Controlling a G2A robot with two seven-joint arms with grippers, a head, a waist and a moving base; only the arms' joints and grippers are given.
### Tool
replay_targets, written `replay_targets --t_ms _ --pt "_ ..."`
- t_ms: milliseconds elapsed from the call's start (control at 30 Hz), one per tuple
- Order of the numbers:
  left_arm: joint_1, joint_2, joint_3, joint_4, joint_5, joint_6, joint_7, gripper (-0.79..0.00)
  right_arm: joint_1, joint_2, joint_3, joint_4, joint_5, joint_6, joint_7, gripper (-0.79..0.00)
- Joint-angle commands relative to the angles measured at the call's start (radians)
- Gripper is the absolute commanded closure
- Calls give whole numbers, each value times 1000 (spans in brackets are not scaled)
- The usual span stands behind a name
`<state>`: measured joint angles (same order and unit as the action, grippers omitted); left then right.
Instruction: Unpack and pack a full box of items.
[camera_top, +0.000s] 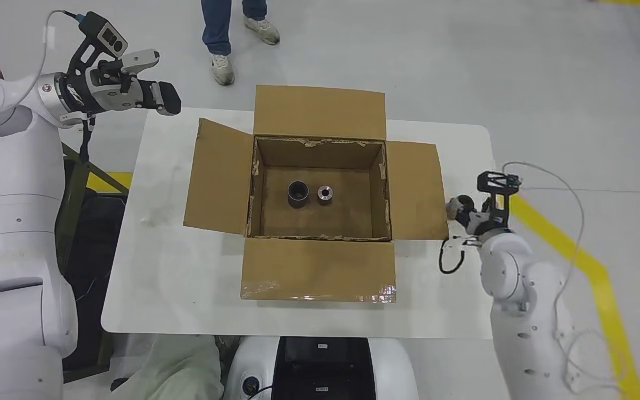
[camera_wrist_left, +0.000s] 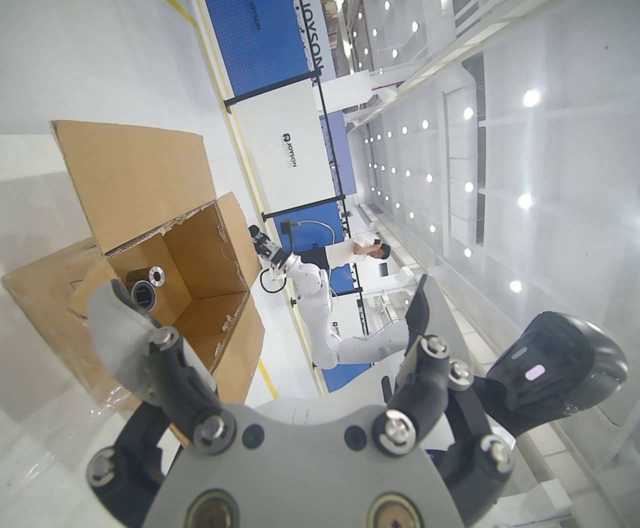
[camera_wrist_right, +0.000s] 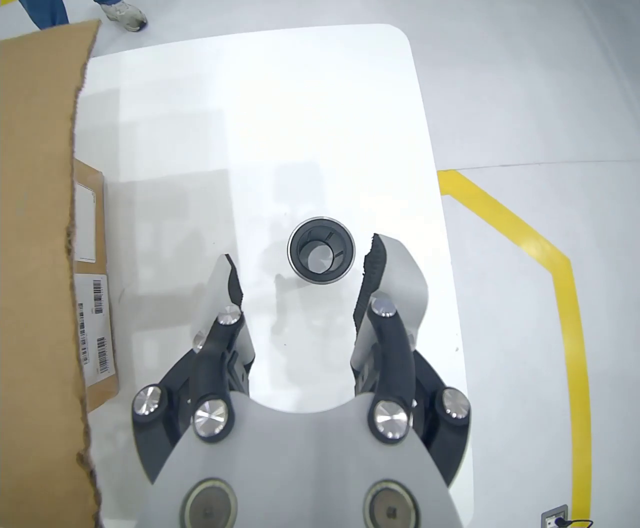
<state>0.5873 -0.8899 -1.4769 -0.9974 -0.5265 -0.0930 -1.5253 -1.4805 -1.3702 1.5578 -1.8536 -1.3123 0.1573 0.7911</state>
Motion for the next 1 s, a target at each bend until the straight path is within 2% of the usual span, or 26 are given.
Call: replay_targets --t_ms 0,133,267,300,400,467,667,767,967 --pt "0 0 0 0 0 0 0 -785 6 -1 -8 17 5 15 1 -585" --pt "0 0 0 0 0 0 0 -785 22 -4 -25 57 18 42 -2 -594" --pt "0 0 0 0 0 0 0 -785 49 -6 -42 104 5 82 -9 -659" --pt "0 0 0 0 0 0 0 -785 55 -7 -50 115 -4 93 -13 -637" --pt "0 0 0 0 0 0 0 -785 76 -11 -65 144 -2 126 -11 -686" --pt "0 0 0 0 0 0 0 -785 89 -13 -75 157 5 144 -13 -668" --pt "0 0 0 0 0 0 0 -785 107 -17 -90 179 -6 192 -32 -699" --pt "0 0 0 0 0 0 0 -785 107 -18 -94 178 -5 203 -38 -785" --pt "0 0 0 0 0 0 0 -785 106 -18 -94 176 -5 205 -41 -785"
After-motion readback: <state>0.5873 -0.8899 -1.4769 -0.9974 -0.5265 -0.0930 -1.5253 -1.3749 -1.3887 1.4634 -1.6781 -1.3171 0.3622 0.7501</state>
